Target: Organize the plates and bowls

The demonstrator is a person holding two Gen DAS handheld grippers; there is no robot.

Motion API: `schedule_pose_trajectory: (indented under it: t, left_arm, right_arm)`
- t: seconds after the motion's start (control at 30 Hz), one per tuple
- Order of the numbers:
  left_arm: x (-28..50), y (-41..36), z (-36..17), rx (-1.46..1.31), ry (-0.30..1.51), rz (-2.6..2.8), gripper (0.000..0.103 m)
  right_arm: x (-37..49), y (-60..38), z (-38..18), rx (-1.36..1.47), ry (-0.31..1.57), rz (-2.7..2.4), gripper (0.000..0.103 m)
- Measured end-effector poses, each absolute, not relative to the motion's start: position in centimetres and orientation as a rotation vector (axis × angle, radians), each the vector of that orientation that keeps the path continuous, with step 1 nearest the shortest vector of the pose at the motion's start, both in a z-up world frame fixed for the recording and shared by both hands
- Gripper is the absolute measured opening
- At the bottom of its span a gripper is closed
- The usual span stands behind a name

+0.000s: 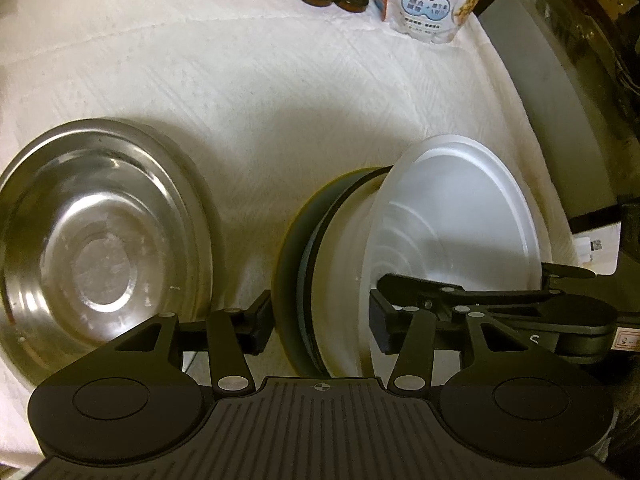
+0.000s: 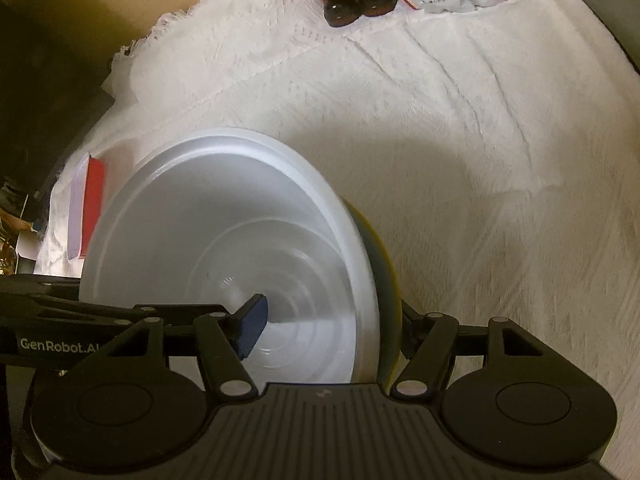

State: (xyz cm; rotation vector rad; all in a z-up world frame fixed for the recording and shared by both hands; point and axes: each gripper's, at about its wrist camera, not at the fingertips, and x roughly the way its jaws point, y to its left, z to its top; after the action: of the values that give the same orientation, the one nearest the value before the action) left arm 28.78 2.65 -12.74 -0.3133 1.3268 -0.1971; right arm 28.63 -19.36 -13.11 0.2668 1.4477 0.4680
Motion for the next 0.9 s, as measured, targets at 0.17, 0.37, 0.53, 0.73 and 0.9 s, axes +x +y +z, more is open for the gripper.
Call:
schedule_pose_trajectory:
  t: [0.17, 0.37, 0.53, 0.73, 0.9]
  left_arm:
    - [28.94, 3.17, -13.3, -0.368, 1.344, -0.208, 0.053]
    - [28.74, 2.95, -13.18, -0.373, 1.337, -0.202, 0.053]
    - [28.57, 2.98, -13.08, -0.385, 1.335, -0.187, 0.053]
    - [28.63, 2.94, -12.97, -0.384, 1.341, -0.181, 0.053]
    - [28.58, 2.79, -12.99, -0.387, 1.342, -0.187, 0.053]
  right_arm:
    - [28.9, -19.38, -13.39, 0.292, 1.49, 0.483, 0.064]
    - [28.66, -19.41, -13.44, 0.305, 1.488, 0.477, 0.064]
    - [28.69, -19.63, -13.46, 0.315, 1.502, 0.47, 0.063]
    - [28.95, -19.99, -13.56, 0.339, 1.535, 0.46, 0.063]
    - [28.8, -20.09, -13.27, 0.33, 1.534, 0.459, 0.063]
